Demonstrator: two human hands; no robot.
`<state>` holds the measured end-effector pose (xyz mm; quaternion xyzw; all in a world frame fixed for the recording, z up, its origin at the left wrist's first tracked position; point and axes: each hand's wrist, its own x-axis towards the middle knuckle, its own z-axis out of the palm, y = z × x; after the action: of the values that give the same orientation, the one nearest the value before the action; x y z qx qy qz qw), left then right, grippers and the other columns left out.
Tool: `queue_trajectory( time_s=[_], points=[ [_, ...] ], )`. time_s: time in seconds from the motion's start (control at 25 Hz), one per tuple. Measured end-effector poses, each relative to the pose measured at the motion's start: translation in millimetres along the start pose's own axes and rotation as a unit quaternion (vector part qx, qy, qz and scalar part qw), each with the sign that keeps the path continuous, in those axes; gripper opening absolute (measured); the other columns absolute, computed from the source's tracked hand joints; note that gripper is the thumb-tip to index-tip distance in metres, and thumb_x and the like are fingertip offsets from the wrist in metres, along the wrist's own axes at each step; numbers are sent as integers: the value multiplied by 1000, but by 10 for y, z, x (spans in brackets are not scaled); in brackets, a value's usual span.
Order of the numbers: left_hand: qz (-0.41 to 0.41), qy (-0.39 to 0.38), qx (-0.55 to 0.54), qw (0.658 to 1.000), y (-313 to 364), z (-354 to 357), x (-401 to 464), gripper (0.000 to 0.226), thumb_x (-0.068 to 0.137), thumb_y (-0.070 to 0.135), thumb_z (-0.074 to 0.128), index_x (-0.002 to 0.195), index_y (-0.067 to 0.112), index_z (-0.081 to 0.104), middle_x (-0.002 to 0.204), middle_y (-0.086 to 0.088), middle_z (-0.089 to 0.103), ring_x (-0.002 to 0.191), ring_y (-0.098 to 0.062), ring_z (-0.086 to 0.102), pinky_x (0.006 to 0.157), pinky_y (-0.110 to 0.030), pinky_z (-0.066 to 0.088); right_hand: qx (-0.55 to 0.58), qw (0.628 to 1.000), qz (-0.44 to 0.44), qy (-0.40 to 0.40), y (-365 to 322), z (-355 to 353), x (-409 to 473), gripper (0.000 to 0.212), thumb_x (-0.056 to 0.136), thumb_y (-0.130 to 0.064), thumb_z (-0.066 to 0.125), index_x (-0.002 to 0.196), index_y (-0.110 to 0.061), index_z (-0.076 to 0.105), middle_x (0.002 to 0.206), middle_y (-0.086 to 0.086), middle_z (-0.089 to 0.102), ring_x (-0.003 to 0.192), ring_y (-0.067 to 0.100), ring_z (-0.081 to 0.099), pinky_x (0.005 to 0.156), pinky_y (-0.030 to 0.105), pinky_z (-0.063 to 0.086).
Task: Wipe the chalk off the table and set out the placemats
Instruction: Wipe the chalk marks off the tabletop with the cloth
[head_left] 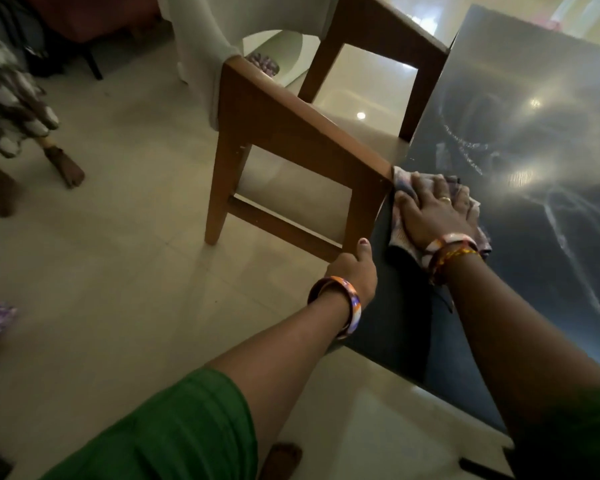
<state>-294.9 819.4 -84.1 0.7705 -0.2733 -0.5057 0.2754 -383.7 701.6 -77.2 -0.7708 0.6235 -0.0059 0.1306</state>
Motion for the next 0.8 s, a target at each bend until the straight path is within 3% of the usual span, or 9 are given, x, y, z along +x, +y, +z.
queue_trajectory(
  time_s=[0.32,0.4,0.56,0.64,0.76,0.8],
  points=[
    [10,-30,16,999,-15,-24,-3,60,99,47,17,122,3,50,96,-7,59,84,-19,56,70,-27,38,-34,999,-38,11,76,110,-342,54,98,-56,22,149,-44,8,160,-5,0,146,28,-6,117,45,-4],
    [9,-33,7,999,-18,-18,20,54,99,48,17,108,8,52,73,0,47,63,-11,45,58,-27,34,-10,1000,-19,10,0,41,-1,55,98,-56,23,149,-42,11,160,-4,2,146,28,-5,117,46,-4],
    [10,-33,1,999,-31,-7,31,51,99,47,16,68,14,38,66,0,43,57,-9,41,52,-24,32,40,999,10,-12,-119,-107,555,57,96,-57,24,150,-39,14,161,-3,2,146,31,-9,116,52,-6],
    [13,-38,-2,999,-45,-4,28,51,99,47,16,74,13,43,69,-1,45,60,-11,44,54,-25,34,17,999,-21,-21,-78,-84,361,56,97,-57,24,149,-42,12,161,-4,0,146,30,-8,117,50,-6],
    [32,-48,8,998,-36,-42,2,58,100,46,16,106,4,55,88,-9,57,83,-22,56,69,-29,39,-34,998,-55,2,26,94,-224,54,98,-57,25,148,-47,8,160,-6,-1,146,26,-7,116,44,-6],
    [34,-50,11,998,-36,-46,0,59,100,46,16,109,2,55,86,-7,57,83,-23,56,70,-29,38,-42,997,-62,10,43,128,-291,54,97,-57,25,148,-47,7,160,-6,-1,146,26,-6,116,43,-5]
  ],
)
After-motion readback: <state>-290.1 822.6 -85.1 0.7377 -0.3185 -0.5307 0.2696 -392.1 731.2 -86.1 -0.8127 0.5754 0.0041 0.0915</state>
